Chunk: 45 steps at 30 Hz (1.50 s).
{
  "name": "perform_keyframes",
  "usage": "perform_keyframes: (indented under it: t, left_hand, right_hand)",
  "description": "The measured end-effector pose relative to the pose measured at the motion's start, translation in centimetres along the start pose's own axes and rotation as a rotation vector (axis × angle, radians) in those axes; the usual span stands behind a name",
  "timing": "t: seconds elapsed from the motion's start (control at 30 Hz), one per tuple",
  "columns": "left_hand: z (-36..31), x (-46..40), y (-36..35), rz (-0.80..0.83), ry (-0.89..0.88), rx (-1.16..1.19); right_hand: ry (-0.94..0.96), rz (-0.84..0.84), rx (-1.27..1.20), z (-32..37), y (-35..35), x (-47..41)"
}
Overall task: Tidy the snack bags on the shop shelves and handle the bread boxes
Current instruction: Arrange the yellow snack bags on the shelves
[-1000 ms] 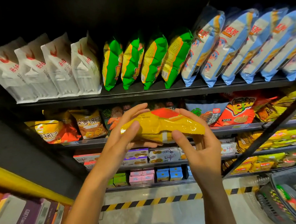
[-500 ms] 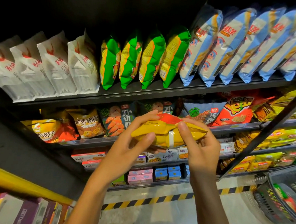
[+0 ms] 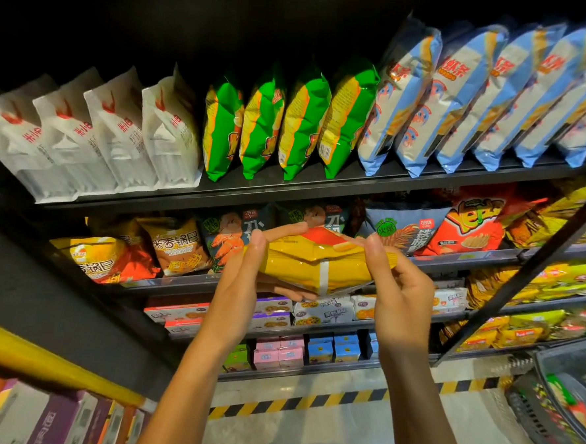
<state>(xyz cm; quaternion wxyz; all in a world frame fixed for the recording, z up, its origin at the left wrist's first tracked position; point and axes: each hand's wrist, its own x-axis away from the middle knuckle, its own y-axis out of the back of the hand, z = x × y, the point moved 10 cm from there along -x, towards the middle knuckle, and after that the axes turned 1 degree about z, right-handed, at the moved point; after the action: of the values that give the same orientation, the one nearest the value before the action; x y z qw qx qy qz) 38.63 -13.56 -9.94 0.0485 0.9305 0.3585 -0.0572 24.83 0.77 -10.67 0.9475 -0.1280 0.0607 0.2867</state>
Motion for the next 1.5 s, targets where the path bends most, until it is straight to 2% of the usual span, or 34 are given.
perform_keyframes:
  t: [0.13,0.23,0.3,0.37,0.43,0.5,0.57,0.63,0.73,0.87,0.97,1.23,1.5]
  left_hand:
    - [-0.4,0.0,0.4,-0.017,-0.041,-0.061]
    - [-1.1,0.2,0.6,0.008,-0.089,-0.058]
    - [-2.6,0.5,0.4,0.050,-0.184,-0.107]
    - [-4.2,0.9,-0.1,0.091,-0.292,-0.234]
    - [-5.4,1.1,-0.5,0.146,-0.354,-0.313]
    - [-6.3,1.4,-1.0,0.230,-0.386,-0.346]
    - [-6.7,1.5,-0.9,0.296,-0.387,-0.369]
    - [-6.5,0.5,0.4,0.258,-0.380,-0.369]
    - [-6.3,-2.0,3.2,0.129,-0.273,-0.178]
    - [-7.4,-4.8,4.8,0.088,-0.160,-0.047]
    - [-9.7,-6.7,4.5,0.131,-0.120,0.042]
    - [-17.5,-11.9,6.4,0.085,-0.180,0.160]
    - [-25.5,-16.8,8.0,0.120,-0.323,0.109]
  right_hand:
    - [-0.015,-0.008,0.062,0.1,0.3,-0.3]
    - [0.027,0.103,0.005,1.5,-0.7,-0.1]
    - [0.028,0.181,-0.043,1.8,-1.0,-0.3]
    - [-0.121,0.228,-0.103,0.4,-0.8,-1.5]
    - [-0.264,0.347,-0.094,-0.5,-1.4,-2.5]
    - [-0.296,0.482,-0.004,-0.3,-2.4,-3.3]
    - [-0.239,0.549,0.051,0.9,-3.3,-4.0]
    - [-0.162,0.558,0.031,2.2,-3.9,-4.9]
    - [-0.035,0.552,-0.020,4.3,-4.6,-6.4]
    - [0.115,0.613,-0.050,7.5,-6.8,-8.5]
    - [0.227,0.663,-0.027,9.6,-9.0,-10.1]
    - [0.453,0.679,-0.013,16.0,-14.0,-14.4]
    - [0.602,0.698,0.012,23.0,-18.3,-18.4]
